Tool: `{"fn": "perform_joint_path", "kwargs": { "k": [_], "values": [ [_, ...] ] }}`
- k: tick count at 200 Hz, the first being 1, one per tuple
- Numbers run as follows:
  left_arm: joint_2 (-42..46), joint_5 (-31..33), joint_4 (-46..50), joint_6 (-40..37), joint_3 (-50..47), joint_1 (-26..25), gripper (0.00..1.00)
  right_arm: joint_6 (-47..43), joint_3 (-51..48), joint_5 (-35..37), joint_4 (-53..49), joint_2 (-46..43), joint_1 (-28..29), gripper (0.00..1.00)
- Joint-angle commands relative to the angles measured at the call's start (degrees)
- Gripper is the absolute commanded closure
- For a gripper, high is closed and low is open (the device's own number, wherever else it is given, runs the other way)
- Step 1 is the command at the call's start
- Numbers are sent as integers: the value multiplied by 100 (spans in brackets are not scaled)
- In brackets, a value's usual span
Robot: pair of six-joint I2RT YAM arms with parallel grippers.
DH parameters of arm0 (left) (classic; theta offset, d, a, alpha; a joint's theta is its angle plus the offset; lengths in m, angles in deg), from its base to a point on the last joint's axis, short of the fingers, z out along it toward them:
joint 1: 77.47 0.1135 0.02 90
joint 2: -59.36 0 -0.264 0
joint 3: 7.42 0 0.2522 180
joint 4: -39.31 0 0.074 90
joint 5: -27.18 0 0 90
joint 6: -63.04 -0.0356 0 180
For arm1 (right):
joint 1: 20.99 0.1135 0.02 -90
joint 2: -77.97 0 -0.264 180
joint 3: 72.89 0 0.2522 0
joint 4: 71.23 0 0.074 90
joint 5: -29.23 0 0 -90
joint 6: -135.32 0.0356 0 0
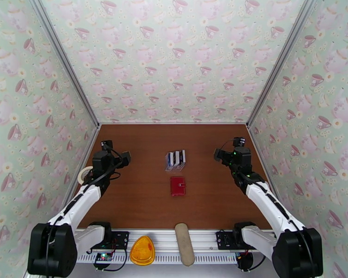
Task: Put the credit cards into the card holder
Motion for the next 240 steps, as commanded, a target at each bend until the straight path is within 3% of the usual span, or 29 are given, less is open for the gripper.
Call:
{"fn": "perform_joint_path", "kwargs": {
  "k": [1,35,73,132,189,240],
  "values": [
    [-237,78,-1027,-437,-270,50,0,-322,-227,58,512,84,-117,0],
    [-785,156,-2147,-477,-632,78,0,-527,-343,185,854,276,-173,0],
    [-1052,52,-2305,-692,-613,89,0,-742,-544,209,1262,376,-229,0],
    [-1266,-447,-3289,-982,-982,181,0,-1157,-859,113,1974,472,-261,0],
    [-1749,-1167,-3748,-832,-951,546,0,-1455,-1057,21,2776,829,-261,0],
    [-2076,-1283,-4073,-773,-969,630,0,-1609,-1170,-22,3439,1197,-285,0]
  ]
}}
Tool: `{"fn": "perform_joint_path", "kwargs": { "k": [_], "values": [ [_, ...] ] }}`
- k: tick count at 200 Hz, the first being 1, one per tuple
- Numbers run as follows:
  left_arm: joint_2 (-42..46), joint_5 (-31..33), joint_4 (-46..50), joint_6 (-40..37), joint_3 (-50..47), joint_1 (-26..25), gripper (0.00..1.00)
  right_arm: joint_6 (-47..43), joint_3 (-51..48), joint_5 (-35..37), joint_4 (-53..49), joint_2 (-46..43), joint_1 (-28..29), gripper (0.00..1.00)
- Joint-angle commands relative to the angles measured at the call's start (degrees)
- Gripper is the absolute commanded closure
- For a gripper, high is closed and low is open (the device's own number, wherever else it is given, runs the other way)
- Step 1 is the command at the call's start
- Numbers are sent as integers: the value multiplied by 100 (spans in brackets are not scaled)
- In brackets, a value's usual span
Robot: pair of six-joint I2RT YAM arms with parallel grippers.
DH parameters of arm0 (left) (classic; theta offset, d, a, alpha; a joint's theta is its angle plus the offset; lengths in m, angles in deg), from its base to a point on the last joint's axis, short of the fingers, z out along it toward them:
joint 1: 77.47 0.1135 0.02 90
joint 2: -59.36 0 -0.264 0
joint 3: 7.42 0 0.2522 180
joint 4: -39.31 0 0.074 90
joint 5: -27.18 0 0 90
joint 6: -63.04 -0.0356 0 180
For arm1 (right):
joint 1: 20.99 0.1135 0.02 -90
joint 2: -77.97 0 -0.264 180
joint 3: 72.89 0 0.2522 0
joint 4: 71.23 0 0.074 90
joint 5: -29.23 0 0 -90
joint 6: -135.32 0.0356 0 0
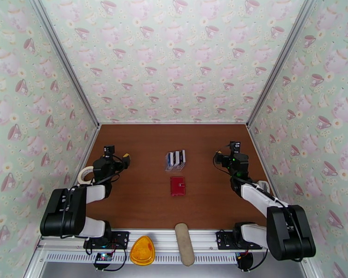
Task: Put the credit cards into the card holder
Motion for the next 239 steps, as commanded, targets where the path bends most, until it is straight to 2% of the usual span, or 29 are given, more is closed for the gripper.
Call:
{"fn": "perform_joint_path", "kwargs": {
  "k": [1,44,102,162,212,225,239],
  "values": [
    [-83,-236,-308,57,-51,38,0,-166,-129,-112,558,151,-44,0],
    [-120,-290,-75,5,89,23,0,-68,-176,-402,771,343,-124,0],
    [-140,-269,-3,-10,141,10,0,43,-539,-615,1933,776,-124,0],
    [-180,-193,259,-91,294,-65,0,-10,-472,-724,2245,1323,-124,0],
    [-271,161,-236,-234,13,-220,0,54,-447,-724,2351,1506,-176,0],
    [-542,126,-1009,-208,-208,-248,0,52,-450,-720,2341,1507,-168,0],
    [-474,132,-736,-264,-150,-261,0,91,-502,-613,2536,1570,-169,0]
  ]
}}
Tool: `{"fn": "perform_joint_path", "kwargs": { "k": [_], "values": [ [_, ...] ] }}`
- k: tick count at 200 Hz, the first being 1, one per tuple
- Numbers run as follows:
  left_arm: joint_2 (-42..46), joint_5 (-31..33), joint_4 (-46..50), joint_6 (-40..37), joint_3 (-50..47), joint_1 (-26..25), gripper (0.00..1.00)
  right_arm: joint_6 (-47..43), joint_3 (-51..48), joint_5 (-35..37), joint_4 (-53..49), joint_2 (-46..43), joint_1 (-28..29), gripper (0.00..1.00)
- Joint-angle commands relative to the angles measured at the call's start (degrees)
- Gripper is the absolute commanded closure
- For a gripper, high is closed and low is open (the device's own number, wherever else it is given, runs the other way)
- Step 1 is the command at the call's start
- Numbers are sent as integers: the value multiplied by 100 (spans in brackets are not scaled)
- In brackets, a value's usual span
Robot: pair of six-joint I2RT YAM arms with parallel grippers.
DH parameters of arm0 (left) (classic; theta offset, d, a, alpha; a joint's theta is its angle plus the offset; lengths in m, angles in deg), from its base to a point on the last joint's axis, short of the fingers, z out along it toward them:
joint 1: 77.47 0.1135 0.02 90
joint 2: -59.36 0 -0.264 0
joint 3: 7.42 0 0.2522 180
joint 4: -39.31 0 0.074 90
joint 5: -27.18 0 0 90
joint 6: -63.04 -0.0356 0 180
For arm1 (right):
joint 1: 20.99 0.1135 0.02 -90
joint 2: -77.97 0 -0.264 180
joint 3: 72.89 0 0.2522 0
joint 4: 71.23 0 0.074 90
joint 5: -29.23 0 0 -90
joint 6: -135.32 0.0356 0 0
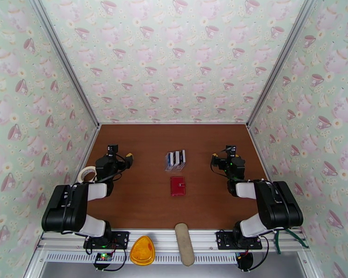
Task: Put the credit cards into the card holder
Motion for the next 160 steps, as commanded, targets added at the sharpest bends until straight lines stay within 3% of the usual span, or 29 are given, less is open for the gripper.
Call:
{"fn": "perform_joint_path", "kwargs": {
  "k": [1,160],
  "values": [
    [-131,130,-373,-113,-151,-35,0,124,-40,44,340,101,-24,0],
    [-142,42,-400,-134,-155,-33,0,122,-30,91,294,91,-15,0]
  ]
}}
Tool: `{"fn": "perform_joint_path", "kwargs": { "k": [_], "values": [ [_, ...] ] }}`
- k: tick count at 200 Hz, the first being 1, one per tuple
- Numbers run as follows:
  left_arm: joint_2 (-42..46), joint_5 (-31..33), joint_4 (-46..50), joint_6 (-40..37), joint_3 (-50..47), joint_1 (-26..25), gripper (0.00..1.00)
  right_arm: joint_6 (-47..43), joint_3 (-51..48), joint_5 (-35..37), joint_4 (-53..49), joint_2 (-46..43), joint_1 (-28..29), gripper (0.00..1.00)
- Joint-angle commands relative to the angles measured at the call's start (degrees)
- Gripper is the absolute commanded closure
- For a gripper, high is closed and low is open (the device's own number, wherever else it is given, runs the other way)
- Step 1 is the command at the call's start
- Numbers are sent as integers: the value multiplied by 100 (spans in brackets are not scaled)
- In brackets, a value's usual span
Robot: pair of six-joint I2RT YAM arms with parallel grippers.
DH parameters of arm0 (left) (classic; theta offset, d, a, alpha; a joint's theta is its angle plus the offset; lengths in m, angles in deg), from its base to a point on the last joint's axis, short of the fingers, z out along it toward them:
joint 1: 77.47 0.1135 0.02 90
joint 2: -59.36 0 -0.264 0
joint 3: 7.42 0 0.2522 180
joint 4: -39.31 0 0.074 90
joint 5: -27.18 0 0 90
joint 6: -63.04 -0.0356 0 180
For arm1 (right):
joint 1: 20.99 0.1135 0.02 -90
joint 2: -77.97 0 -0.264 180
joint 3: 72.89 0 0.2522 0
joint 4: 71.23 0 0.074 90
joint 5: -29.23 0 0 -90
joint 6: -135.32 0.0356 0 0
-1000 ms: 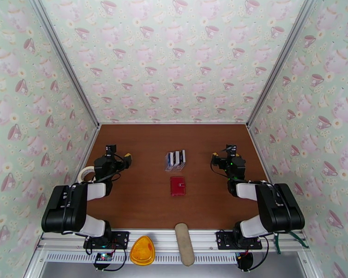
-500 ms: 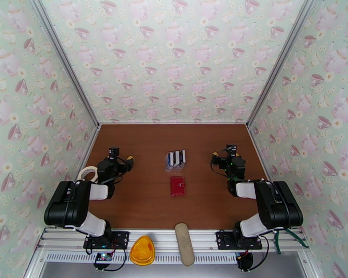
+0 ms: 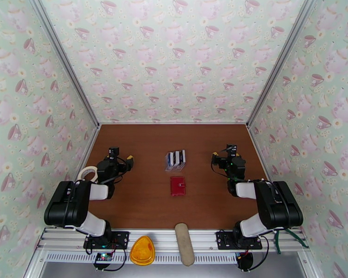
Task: Put the credit cards into the card holder
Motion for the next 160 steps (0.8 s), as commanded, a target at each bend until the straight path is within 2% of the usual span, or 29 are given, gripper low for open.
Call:
{"fn": "perform_joint_path", "kwargs": {
  "k": [1,160],
  "values": [
    [-44,16,-154,-96,-23,-22,0,80,-34,81,117,89,-17,0],
    [-32,22,-208,-91,-53,-27,0,73,-41,84,133,98,-20,0]
  ]
}}
